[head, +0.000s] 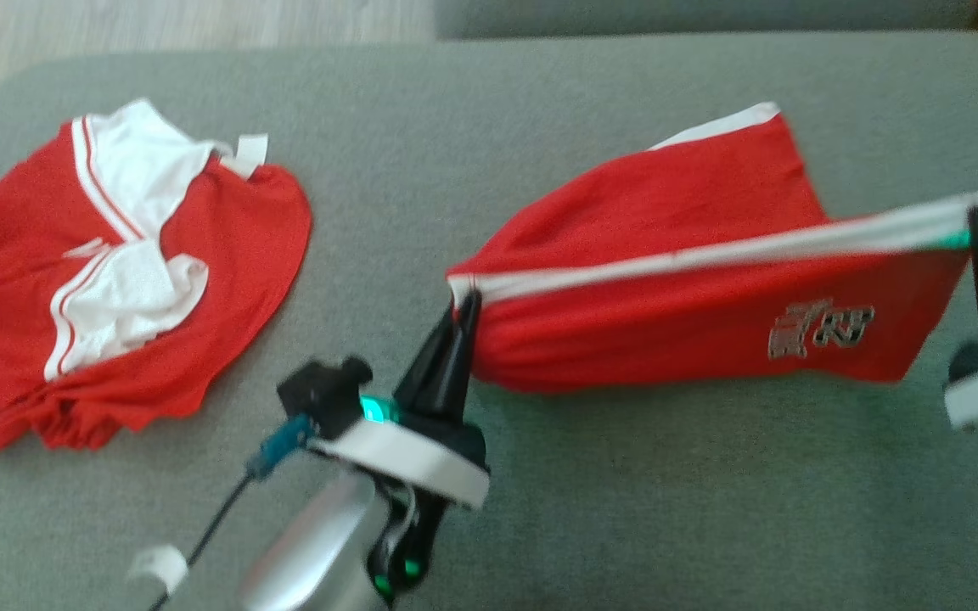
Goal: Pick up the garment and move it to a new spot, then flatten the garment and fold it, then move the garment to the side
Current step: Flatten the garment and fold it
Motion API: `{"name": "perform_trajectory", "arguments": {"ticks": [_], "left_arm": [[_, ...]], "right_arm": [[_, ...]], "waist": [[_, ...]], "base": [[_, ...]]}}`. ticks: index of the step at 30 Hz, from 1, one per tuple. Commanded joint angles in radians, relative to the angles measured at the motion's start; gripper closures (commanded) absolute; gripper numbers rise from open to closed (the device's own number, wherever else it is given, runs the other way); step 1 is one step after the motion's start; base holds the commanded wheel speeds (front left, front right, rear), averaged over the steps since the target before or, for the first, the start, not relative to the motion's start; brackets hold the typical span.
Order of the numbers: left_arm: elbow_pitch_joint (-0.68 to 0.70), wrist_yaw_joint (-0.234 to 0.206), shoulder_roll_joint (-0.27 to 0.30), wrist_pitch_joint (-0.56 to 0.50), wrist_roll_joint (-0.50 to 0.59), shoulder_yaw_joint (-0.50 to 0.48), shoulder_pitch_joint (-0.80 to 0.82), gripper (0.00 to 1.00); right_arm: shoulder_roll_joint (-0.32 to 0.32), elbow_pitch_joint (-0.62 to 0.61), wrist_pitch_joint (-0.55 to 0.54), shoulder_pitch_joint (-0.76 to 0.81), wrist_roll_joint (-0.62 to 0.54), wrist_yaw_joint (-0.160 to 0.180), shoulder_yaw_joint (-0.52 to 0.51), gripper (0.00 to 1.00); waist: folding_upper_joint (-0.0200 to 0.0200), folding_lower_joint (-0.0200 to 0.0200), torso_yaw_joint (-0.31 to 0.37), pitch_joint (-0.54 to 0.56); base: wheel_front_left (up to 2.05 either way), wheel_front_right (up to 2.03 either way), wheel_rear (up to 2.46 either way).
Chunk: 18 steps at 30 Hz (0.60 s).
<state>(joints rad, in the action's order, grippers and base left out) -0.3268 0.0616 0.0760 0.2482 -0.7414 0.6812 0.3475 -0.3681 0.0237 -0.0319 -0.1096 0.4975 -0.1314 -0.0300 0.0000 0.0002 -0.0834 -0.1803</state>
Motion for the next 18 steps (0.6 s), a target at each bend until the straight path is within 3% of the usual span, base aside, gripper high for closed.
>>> {"name": "perform_trajectory", "arguments": {"ticks": [1, 10, 18], "left_arm": [[-0.004, -0.002, -0.009, 0.011, -0.014, -0.043, 0.08, 1.0], [-0.11, 0.007, -0.025, 0.012, -0.073, -0.021, 0.247, 1.0], [-0.178, -0.014, -0.026, 0.013, -0.148, 0.036, 0.372, 0.97]], "right_arm": [[-0.039, 0.017, 0.016, -0.095, -0.004, 0.001, 0.034, 1.0], [-0.074, 0.246, 0.029, -0.364, -0.004, 0.001, 0.131, 1.0], [-0.08, 0.467, 0.07, -0.582, -0.024, 0.001, 0.25, 1.0]], "waist": [[0.0, -0.0002, -0.031, -0.052], [0.0, -0.0002, -0.061, -0.149], [0.0, -0.0002, -0.074, -0.223]], "base": [[0.0, 0.0, 0.0], [0.0, 0.0, 0.0], [0.0, 0.0, 0.0]]}}
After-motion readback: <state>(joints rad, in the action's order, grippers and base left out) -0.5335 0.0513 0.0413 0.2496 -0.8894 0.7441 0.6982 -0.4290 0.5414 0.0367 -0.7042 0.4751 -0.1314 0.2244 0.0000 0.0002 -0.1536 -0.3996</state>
